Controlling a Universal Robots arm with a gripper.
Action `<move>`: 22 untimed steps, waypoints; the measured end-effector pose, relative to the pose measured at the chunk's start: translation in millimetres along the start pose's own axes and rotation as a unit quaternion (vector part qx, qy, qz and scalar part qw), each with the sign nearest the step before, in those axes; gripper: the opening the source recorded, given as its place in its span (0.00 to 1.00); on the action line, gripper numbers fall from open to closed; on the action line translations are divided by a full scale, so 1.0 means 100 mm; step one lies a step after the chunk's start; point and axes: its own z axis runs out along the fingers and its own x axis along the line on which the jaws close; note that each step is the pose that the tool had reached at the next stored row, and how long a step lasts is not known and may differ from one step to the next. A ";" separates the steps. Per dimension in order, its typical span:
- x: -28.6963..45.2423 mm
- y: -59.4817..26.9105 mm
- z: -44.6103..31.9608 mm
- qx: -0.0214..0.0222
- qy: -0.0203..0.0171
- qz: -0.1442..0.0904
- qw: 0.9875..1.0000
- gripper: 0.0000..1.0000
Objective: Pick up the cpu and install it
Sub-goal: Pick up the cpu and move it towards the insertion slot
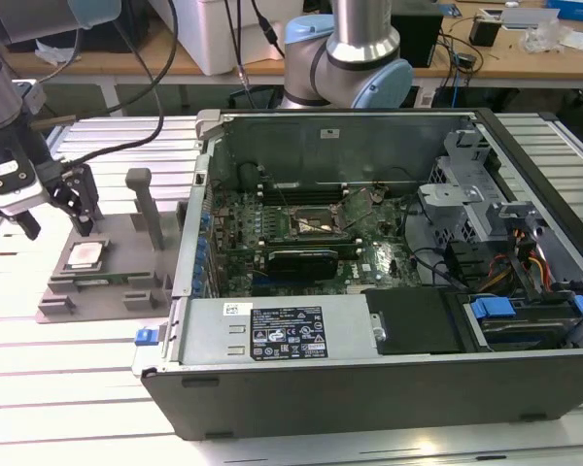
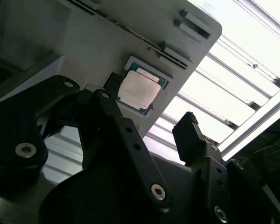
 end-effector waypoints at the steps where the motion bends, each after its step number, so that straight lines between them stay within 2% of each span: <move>1: 0.000 0.007 0.028 0.001 0.000 -0.001 1.000 0.72; 2: 0.000 0.047 0.074 0.005 0.000 -0.005 1.000 0.72; 5: -0.001 0.100 0.137 0.008 0.001 -0.012 1.000 0.72; 8: -0.001 0.113 0.185 0.011 0.001 -0.018 1.000 0.72; 22: 0.001 0.111 0.336 0.011 0.001 -0.023 1.000 0.72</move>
